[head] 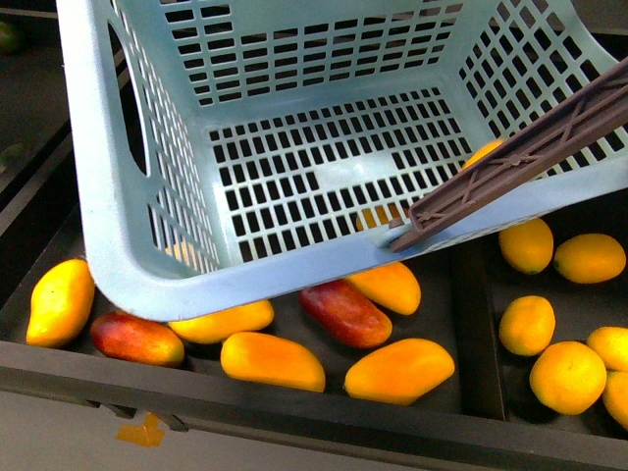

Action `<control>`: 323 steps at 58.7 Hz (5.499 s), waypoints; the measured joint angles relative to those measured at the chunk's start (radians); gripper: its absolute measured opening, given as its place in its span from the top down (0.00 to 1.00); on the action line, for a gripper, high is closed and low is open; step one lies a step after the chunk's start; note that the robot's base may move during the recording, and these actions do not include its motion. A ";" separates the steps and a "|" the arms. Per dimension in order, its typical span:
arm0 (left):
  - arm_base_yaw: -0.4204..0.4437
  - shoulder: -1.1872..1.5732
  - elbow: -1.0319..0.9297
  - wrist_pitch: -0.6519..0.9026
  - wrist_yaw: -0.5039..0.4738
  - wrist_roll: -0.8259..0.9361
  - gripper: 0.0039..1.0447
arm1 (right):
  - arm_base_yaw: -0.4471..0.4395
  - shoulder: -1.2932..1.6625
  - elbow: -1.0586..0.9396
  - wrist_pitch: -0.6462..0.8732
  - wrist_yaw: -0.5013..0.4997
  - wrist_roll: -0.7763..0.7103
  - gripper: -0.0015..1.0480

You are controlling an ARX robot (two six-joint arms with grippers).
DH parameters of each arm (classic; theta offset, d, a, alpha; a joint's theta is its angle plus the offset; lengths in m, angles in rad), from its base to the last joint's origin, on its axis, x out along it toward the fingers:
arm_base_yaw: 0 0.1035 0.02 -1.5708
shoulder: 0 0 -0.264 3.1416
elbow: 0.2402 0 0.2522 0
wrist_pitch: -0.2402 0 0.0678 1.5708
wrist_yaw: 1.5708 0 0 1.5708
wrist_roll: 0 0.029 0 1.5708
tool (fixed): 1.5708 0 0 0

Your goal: Pick lemon and mango into basket

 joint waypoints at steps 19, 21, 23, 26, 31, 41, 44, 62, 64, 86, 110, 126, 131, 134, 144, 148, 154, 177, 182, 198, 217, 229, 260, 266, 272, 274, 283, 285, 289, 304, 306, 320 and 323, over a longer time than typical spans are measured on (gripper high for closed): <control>0.000 0.000 0.000 0.000 -0.002 0.001 0.95 | -0.043 -0.123 -0.275 0.455 0.048 -0.423 0.48; 0.000 0.000 0.000 0.000 -0.002 0.002 0.95 | -0.050 -0.153 -0.310 0.461 0.043 -0.448 0.55; 0.000 0.000 0.001 0.000 -0.002 0.003 0.95 | -0.058 -0.183 -0.345 0.465 0.039 -0.468 0.63; 0.000 0.000 0.001 0.000 -0.002 0.003 0.95 | -0.065 -0.217 -0.385 0.465 0.032 -0.483 0.74; 0.000 0.000 0.001 0.000 -0.002 0.003 0.95 | -0.096 -0.284 -0.449 0.460 -0.014 -0.493 0.92; 0.000 0.000 0.001 0.000 -0.003 0.003 0.95 | -0.137 -0.385 -0.517 0.430 -0.038 -0.506 0.98; 0.000 0.000 0.001 0.000 -0.003 0.003 0.95 | -0.137 -0.415 -0.534 0.417 -0.040 -0.506 0.98; 0.000 0.000 0.001 0.000 -0.005 0.003 0.95 | -0.139 -0.608 -0.631 0.328 -0.040 -0.508 0.97; 0.000 0.000 0.001 0.000 -0.004 0.003 0.95 | -0.139 -0.605 -0.650 0.361 -0.040 -0.508 0.88; 0.000 0.000 0.001 0.000 -0.002 0.002 0.95 | -0.139 -0.597 -0.661 0.366 -0.040 -0.508 0.28; -0.012 0.000 0.001 0.000 0.011 -0.009 0.95 | -0.142 -0.597 -0.661 0.367 -0.039 -0.508 0.08; -0.002 0.001 0.002 -0.001 -0.007 -0.004 0.95 | -0.141 -0.597 -0.662 0.368 -0.040 -0.508 0.08; -0.001 0.001 0.002 -0.001 -0.010 0.005 0.95 | -0.141 -0.594 -0.662 0.368 -0.042 -0.508 0.08; -0.001 0.001 0.002 -0.001 -0.003 0.003 0.95 | -0.141 -0.596 -0.662 0.368 -0.041 -0.508 0.08; 0.011 0.001 0.002 -0.001 -0.007 0.003 0.95 | -0.141 -0.596 -0.662 0.368 -0.050 -0.509 0.08; 0.014 0.001 0.002 -0.001 -0.023 0.006 0.95 | -0.141 -0.595 -0.662 0.368 -0.046 -0.509 0.08; 0.013 0.001 0.003 -0.001 -0.024 0.022 0.95 | -0.141 -0.596 -0.662 0.368 -0.046 -0.509 0.08; -0.004 0.002 0.003 -0.002 0.007 -0.002 0.95 | -0.478 -0.161 -0.322 -0.106 -0.053 -0.515 0.08; -0.003 0.002 0.003 -0.002 -0.003 0.002 0.95 | -0.555 0.023 -0.248 0.002 -0.106 -0.637 0.08; 0.001 0.002 0.003 -0.002 -0.005 0.006 0.95 | -0.646 0.479 -0.010 0.105 -0.209 -1.046 0.08; 0.000 0.002 0.003 -0.002 0.001 0.004 0.95 | -0.660 0.743 0.156 -0.059 -0.201 -1.381 0.08; 0.000 0.002 0.003 -0.002 -0.006 0.007 0.95 | -0.660 0.846 0.243 -0.110 -0.198 -1.423 0.08; 0.000 0.002 0.003 -0.002 -0.002 0.006 0.95 | -0.614 1.034 0.418 -0.196 -0.143 -1.449 0.08; 0.000 0.002 0.003 -0.002 -0.006 0.007 0.95 | -0.603 1.059 0.446 -0.203 -0.135 -1.448 0.08; 0.000 0.002 0.003 -0.002 -0.005 0.006 0.95 | -0.590 1.085 0.478 -0.204 -0.119 -1.442 0.08; 0.000 0.002 0.003 -0.002 -0.002 0.006 0.95 | -0.582 1.098 0.494 -0.206 -0.113 -1.437 0.08; 0.000 0.002 0.003 -0.002 -0.002 0.006 0.95 | -0.564 1.131 0.526 -0.209 -0.093 -1.418 0.08; 0.000 0.002 0.003 -0.002 -0.002 0.006 0.95 | -0.561 1.135 0.529 -0.209 -0.093 -1.416 0.08; 0.000 0.002 0.003 -0.002 -0.002 0.006 0.95 | -0.555 1.143 0.535 -0.212 -0.091 -1.407 0.14; 0.000 0.002 0.003 -0.002 -0.003 0.006 0.95 | -0.555 1.144 0.526 -0.214 -0.103 -1.373 0.41; 0.000 0.002 0.003 -0.002 -0.003 0.006 0.95 | -0.557 1.143 0.523 -0.214 -0.110 -1.371 0.42; 0.000 0.002 0.003 -0.002 -0.002 0.006 0.95 | -0.591 0.975 0.391 -0.163 -0.280 -1.239 0.43; 0.000 0.002 0.003 -0.002 -0.002 0.006 0.95 | -0.600 0.895 0.348 -0.141 -0.339 -1.202 0.43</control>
